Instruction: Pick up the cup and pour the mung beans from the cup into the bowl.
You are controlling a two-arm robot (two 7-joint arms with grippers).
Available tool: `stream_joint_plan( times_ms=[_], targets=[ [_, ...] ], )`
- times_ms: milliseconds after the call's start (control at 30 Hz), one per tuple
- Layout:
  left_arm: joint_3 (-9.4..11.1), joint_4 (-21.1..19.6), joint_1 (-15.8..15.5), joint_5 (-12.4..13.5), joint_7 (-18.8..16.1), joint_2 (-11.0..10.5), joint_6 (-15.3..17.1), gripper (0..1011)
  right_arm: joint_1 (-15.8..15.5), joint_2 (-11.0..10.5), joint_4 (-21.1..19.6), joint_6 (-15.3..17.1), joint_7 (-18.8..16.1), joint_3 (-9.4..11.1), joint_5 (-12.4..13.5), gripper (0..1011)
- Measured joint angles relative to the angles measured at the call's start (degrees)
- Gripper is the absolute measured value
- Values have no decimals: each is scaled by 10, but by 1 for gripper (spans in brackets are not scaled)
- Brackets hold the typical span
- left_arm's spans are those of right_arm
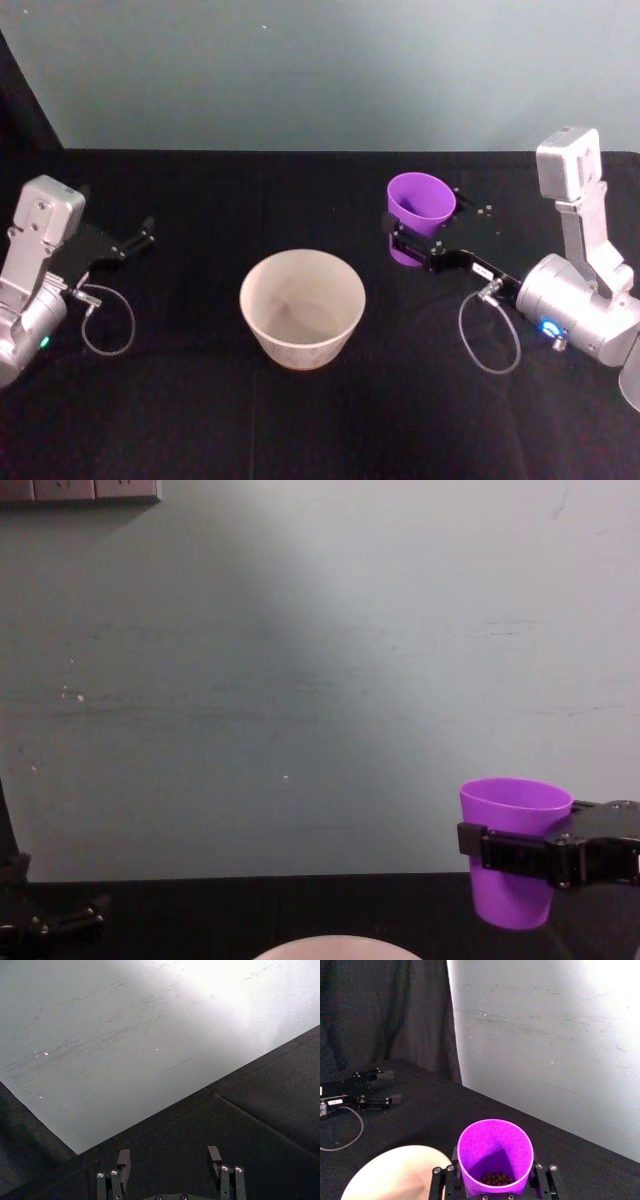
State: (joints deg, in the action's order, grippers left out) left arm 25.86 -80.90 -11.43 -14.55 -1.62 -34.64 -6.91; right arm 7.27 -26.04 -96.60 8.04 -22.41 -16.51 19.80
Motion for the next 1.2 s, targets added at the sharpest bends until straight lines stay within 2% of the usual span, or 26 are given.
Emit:
stream_joint_plan(
  times_ms=[1200],
  targets=[
    [0,0,0,0,0,0,0,1000,0,0,0,0,0,0,0,728]
  ],
)
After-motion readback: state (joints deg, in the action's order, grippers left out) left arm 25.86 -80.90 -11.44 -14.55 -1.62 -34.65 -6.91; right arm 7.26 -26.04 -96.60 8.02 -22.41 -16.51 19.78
